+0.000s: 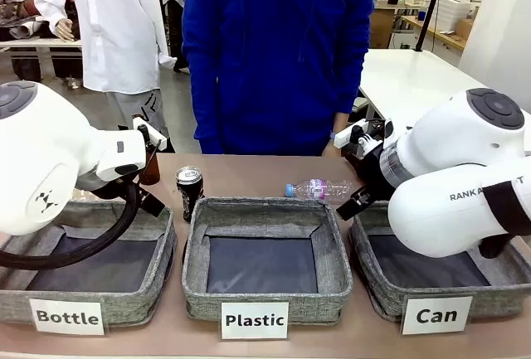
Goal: Sort the can waste into the basket.
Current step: Pick up the can waste from the table and place it in the right Fabric basket.
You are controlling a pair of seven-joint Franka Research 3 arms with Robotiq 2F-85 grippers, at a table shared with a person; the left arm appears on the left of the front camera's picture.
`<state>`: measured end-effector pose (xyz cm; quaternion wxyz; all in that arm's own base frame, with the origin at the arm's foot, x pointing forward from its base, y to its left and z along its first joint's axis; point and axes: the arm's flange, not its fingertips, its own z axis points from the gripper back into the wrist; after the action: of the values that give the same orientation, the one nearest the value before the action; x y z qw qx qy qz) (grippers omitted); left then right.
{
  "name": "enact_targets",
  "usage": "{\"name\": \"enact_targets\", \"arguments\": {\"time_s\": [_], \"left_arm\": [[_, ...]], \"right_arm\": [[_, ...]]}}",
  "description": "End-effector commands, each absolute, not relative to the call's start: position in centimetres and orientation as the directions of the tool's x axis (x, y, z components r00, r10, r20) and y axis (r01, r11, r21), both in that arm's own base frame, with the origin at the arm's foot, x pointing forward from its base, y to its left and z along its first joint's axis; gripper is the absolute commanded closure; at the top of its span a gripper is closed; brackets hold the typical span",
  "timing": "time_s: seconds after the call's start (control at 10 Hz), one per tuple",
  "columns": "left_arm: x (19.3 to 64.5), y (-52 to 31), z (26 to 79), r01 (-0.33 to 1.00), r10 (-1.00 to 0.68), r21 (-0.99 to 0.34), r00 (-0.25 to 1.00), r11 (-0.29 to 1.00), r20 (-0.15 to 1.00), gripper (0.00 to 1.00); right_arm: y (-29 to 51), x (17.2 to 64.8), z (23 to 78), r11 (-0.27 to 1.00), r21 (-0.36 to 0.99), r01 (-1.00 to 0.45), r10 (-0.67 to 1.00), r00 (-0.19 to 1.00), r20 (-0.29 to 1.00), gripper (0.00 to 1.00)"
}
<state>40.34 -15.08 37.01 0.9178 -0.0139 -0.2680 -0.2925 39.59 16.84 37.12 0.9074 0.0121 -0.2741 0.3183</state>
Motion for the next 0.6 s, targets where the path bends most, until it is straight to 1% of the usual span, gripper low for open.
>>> {"name": "enact_targets", "arguments": {"time_s": [0.0, 0.5], "left_arm": [[40.34, -15.08, 37.01, 0.544, -0.530, 0.131, 0.685, 0.828, 0.500, 0.00], [40.34, -15.08, 37.01, 0.544, -0.530, 0.131, 0.685, 0.828, 0.500, 0.00]], "right_arm": [[16.83, 39.60, 37.13, 0.798, -0.152, -0.584, 0.570, 0.648, 0.505, 0.00], [16.83, 39.60, 37.13, 0.798, -0.152, -0.584, 0.570, 0.648, 0.505, 0.00]]}}
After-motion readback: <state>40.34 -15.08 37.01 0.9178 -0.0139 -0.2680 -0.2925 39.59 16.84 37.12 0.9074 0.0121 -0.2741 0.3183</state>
